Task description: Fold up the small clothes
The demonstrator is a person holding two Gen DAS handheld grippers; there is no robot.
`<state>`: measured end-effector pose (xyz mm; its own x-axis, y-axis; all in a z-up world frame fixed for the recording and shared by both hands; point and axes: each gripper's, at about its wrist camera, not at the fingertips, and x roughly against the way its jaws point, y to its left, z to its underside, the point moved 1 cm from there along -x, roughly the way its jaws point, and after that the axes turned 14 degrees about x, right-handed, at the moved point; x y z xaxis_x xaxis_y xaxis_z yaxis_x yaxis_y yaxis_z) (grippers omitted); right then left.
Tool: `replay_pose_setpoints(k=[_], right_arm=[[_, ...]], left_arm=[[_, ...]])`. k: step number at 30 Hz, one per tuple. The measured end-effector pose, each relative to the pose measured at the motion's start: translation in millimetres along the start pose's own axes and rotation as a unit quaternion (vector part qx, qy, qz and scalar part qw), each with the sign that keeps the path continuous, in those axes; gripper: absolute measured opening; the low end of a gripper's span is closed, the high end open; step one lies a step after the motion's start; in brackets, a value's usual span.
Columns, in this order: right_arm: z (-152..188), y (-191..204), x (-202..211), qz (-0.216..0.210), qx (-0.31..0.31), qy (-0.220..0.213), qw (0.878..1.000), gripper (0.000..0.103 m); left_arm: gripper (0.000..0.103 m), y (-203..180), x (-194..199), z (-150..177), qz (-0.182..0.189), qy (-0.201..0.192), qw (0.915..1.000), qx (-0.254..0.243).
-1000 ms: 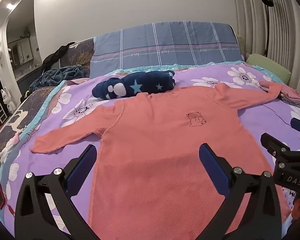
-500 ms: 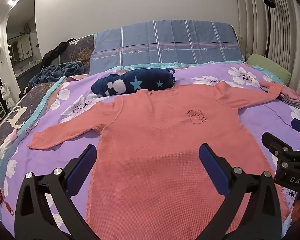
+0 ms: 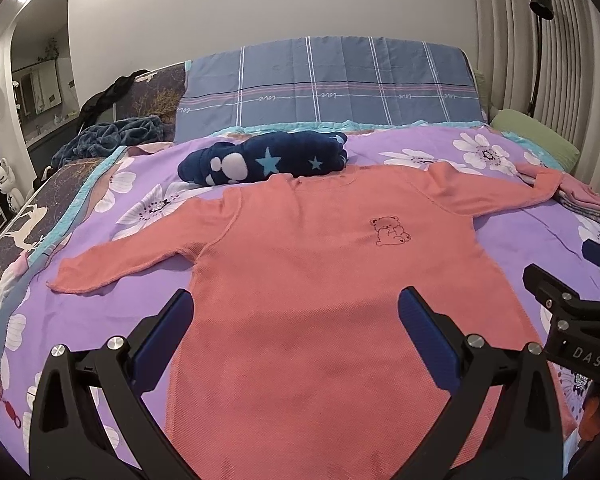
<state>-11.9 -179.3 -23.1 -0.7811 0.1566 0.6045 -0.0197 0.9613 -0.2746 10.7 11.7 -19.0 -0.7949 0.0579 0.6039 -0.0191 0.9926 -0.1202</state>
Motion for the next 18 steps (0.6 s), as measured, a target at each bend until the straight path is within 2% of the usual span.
replay_pose_setpoints(k=[18], right_arm=[[2.9, 1.1, -0.5, -0.008, 0.012, -0.003, 1.000, 0.101]], left_arm=[[0.102, -3.3, -0.4, 2.5, 0.019, 0.009, 0.9998, -0.005]])
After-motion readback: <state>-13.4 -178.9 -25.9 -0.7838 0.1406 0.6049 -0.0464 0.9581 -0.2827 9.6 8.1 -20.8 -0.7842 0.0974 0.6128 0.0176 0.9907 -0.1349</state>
